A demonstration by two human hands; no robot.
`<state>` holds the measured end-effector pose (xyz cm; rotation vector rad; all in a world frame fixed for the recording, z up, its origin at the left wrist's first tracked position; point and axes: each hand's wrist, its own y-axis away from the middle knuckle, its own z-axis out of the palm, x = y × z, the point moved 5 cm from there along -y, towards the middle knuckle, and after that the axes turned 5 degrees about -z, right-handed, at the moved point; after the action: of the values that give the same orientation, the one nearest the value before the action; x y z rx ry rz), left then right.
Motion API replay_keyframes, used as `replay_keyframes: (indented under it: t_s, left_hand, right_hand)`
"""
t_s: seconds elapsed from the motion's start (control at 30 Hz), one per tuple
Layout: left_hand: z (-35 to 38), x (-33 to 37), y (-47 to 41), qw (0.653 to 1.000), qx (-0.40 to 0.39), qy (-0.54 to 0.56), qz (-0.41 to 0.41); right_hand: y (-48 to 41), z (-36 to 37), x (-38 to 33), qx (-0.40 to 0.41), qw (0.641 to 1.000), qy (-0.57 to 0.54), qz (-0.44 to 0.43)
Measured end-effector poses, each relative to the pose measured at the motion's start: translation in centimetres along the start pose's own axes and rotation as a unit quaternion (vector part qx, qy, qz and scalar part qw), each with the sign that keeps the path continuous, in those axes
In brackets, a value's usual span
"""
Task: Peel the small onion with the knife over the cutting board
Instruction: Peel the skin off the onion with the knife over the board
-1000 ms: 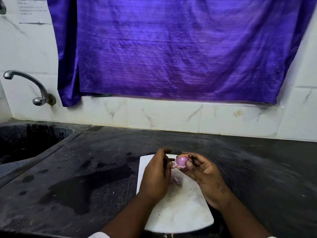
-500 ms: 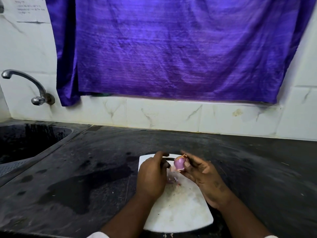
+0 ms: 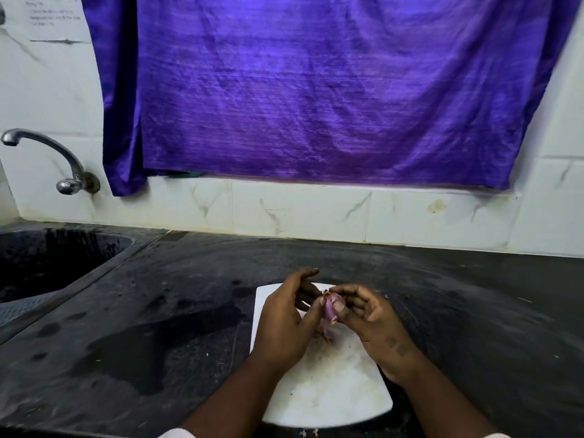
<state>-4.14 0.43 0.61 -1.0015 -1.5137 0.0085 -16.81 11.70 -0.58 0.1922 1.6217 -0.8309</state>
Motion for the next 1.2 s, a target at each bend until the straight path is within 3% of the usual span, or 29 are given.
replay_keyframes:
  t_s: [0.67,1.2]
  left_hand:
    - [-0.39,-0.13,-0.05,0.999,0.034,0.041,0.006]
    - [-0.06,-0.14,-0.07,0.997,0.004,0.077,-0.008]
  right_hand:
    - [0.08,0.19,-0.54,-0.009,0.999,-0.004,-0.035]
    - [-0.12,-0.35,-0.23,0.008,1.000,0.009,-0.027]
